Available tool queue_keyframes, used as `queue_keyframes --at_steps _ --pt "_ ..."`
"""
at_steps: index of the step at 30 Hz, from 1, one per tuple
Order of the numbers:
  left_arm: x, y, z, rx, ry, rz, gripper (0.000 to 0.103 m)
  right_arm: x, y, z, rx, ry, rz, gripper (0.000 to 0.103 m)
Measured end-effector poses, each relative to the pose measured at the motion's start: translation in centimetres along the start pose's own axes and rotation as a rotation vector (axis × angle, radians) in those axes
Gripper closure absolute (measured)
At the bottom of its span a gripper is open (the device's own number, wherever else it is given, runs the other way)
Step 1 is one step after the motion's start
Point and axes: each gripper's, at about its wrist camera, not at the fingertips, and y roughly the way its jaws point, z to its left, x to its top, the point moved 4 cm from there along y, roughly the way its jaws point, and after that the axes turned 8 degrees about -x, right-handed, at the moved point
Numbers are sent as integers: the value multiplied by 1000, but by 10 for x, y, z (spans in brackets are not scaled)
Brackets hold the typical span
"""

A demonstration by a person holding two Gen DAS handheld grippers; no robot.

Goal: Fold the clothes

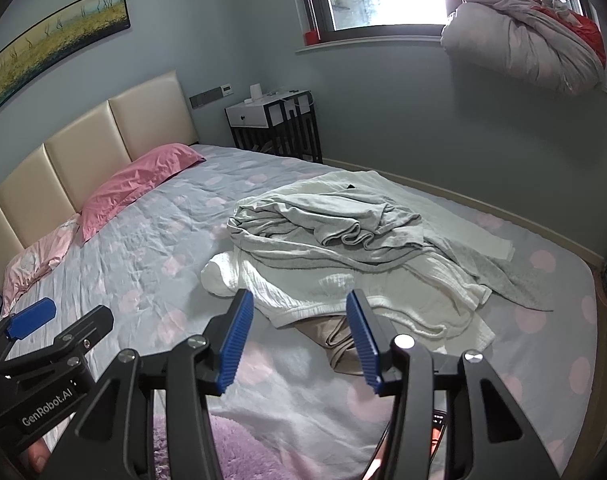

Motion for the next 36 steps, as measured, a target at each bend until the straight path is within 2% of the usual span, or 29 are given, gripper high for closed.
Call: queue_keyframes --at_steps 22,28,30,33,36 --pt "-3 11 5 22 -5 14 23 -2 12 3 12 -11 20 56" --pt "-2 18 23 20 -59 33 23 1 21 -1 16 -50 23 56" --pt "-2 22 32 6 -87 47 23 4 26 -5 41 -73 33 56" --pt "-1 25 45 -40 -129 50 27 9 38 -17 89 -78 80 56" --pt "1 28 56 -40 -138 45 34 17 50 -31 75 -119 91 56"
